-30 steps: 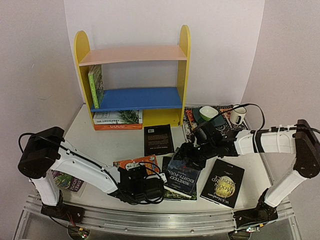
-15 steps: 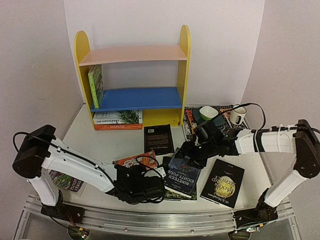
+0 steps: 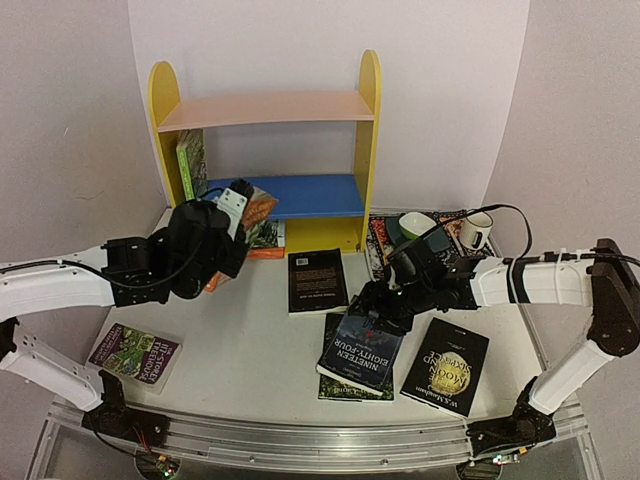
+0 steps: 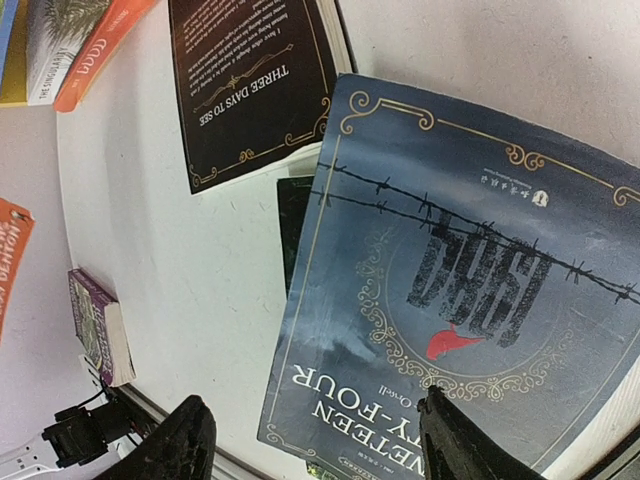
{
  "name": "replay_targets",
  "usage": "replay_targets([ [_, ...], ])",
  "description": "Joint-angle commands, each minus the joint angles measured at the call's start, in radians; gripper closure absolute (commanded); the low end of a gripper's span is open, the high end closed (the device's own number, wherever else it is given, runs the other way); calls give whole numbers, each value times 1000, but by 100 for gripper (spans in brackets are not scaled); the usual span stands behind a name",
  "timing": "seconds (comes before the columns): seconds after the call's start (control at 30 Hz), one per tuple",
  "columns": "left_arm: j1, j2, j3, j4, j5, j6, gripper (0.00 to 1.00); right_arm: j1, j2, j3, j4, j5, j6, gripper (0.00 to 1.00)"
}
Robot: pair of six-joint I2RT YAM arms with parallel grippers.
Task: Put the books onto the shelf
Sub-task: Place the book in the book pile on the shelf.
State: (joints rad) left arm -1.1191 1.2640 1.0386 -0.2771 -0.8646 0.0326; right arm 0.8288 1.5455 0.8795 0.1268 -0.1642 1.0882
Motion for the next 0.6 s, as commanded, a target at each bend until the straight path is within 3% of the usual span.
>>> replay_targets([
  [0.0,115,-77,-39,311,89,76,100,-5,-19,44,-21,-12,-21,30],
  [0.1,170,-86,-90,514,106,147,100,-5,-21,49,-21,-14,-25,30],
  [0.3,304,-52,-99,703,168,133,100,-12,-33,53,-23,-15,-31,30],
  [0.57,400,16,-27,781,262,91,100,-19,-42,53,-32,-17,-34,30],
])
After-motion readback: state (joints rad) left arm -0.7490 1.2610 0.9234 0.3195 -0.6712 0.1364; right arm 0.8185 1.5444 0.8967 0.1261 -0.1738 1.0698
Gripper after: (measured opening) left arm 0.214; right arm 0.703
